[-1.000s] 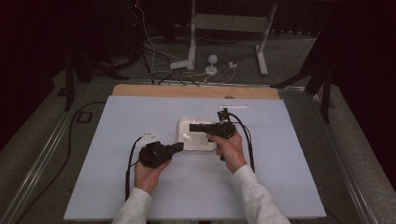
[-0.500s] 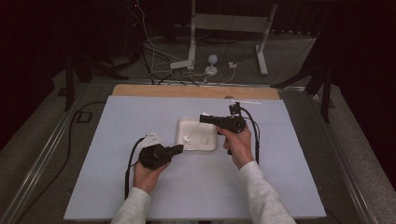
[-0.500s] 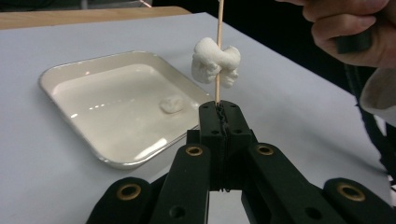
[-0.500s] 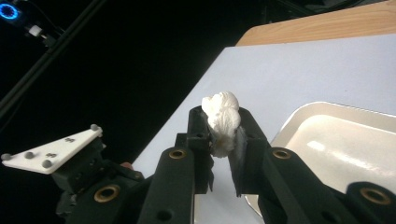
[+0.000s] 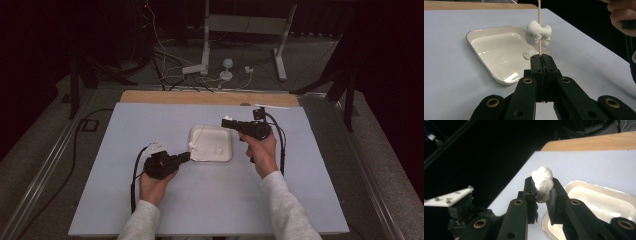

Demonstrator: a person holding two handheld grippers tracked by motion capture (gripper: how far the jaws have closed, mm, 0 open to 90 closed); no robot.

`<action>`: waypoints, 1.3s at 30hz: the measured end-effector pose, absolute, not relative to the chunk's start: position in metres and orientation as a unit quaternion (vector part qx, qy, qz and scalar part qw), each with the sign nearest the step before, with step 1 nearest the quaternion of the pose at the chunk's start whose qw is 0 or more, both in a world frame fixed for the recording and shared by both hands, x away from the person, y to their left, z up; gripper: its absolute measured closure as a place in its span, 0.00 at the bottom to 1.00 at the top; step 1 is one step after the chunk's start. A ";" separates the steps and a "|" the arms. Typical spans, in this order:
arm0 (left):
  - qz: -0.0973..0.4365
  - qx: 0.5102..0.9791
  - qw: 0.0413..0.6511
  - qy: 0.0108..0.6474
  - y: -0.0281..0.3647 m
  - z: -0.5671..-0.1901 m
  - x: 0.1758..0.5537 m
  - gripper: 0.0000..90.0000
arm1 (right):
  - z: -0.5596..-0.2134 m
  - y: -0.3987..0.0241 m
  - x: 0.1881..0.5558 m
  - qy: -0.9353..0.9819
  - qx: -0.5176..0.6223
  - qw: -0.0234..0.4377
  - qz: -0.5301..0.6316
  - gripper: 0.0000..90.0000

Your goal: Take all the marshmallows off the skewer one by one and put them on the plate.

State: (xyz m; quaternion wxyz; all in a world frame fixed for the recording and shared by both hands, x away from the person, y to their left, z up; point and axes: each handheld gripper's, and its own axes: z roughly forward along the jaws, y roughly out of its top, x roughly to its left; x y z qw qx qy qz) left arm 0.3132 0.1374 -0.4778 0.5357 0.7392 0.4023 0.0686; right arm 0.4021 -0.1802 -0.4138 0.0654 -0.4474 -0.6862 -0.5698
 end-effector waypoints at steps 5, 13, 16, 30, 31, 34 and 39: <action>0.068 0.736 0.537 0.407 0.138 -0.478 0.314 1.00 | -0.420 -0.173 0.402 -0.703 -0.446 0.054 -0.551 0.87; 0.066 0.734 0.538 0.409 0.137 -0.476 0.313 1.00 | -0.431 -0.162 0.401 -0.730 -0.445 0.034 -0.518 0.86; 0.065 0.733 0.540 0.409 0.136 -0.476 0.313 1.00 | -0.436 -0.158 0.401 -0.734 -0.447 0.030 -0.510 0.86; 0.064 0.729 0.544 0.411 0.137 -0.476 0.313 1.00 | -0.457 -0.150 0.401 -0.745 -0.458 0.031 -0.485 0.85; 0.064 0.728 0.544 0.412 0.137 -0.476 0.313 1.00 | -0.459 -0.149 0.401 -0.746 -0.458 0.031 -0.482 0.84; 0.064 0.728 0.544 0.412 0.137 -0.476 0.313 1.00 | -0.465 -0.147 0.401 -0.753 -0.461 0.031 -0.468 0.84; 0.062 0.728 0.544 0.413 0.137 -0.476 0.313 1.00 | -0.475 -0.142 0.402 -0.763 -0.464 0.032 -0.449 0.78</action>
